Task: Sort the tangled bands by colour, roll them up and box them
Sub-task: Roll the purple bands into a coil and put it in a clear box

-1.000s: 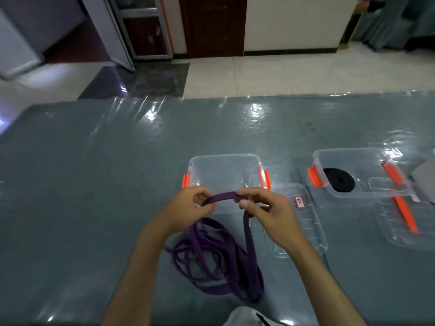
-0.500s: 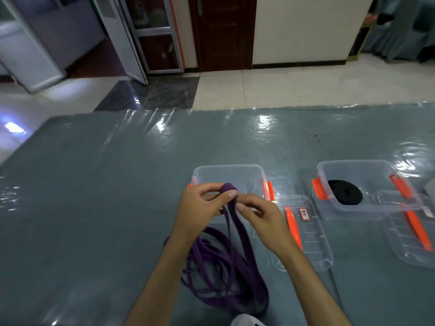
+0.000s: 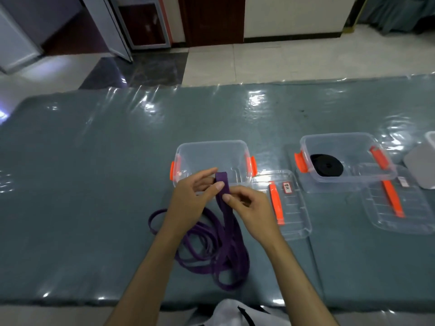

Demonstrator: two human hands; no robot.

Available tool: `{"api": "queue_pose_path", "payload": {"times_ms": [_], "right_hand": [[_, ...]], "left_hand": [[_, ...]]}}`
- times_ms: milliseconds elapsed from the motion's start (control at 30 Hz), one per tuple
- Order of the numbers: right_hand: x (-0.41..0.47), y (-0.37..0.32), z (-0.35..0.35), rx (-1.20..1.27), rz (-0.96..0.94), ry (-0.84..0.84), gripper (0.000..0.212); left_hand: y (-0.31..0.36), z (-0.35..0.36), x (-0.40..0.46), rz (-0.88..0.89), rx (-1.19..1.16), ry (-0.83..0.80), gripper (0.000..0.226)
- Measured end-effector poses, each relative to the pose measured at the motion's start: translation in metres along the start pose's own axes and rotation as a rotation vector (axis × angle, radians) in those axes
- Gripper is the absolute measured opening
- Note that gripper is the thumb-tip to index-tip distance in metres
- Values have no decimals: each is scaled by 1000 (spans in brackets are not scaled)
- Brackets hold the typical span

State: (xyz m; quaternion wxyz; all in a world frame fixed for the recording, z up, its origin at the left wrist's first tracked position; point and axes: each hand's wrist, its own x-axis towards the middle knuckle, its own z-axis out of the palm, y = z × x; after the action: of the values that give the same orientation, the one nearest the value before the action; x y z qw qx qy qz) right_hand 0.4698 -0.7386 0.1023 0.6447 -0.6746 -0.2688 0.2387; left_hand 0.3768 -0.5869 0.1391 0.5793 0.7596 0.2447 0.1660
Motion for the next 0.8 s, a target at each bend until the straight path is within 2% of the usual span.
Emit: {"api": "queue_pose_path", "payload": {"times_ms": [100, 200, 367, 467, 567, 700, 800], "right_hand": [[-5, 1, 4, 65, 27, 66, 17], [-4, -2, 4, 41, 5, 166, 31], [1, -29, 3, -120, -258, 127, 32], [14, -56, 3, -184, -457, 71, 33], [26, -82, 1, -211, -569, 68, 32], [36, -115, -2, -173, -610, 134, 27], [38, -142, -1, -22, -549, 73, 19]], "left_hand": [[2, 4, -9, 42, -27, 14, 30], [10, 9, -17, 80, -119, 69, 20], [30, 8, -17, 116, -218, 173, 5], [48, 1, -12, 224, -287, 181, 5], [67, -9, -3, 344, -332, 168, 11], [94, -19, 7, 486, -375, 138, 13], [108, -23, 12, 542, -291, 146, 16]]}}
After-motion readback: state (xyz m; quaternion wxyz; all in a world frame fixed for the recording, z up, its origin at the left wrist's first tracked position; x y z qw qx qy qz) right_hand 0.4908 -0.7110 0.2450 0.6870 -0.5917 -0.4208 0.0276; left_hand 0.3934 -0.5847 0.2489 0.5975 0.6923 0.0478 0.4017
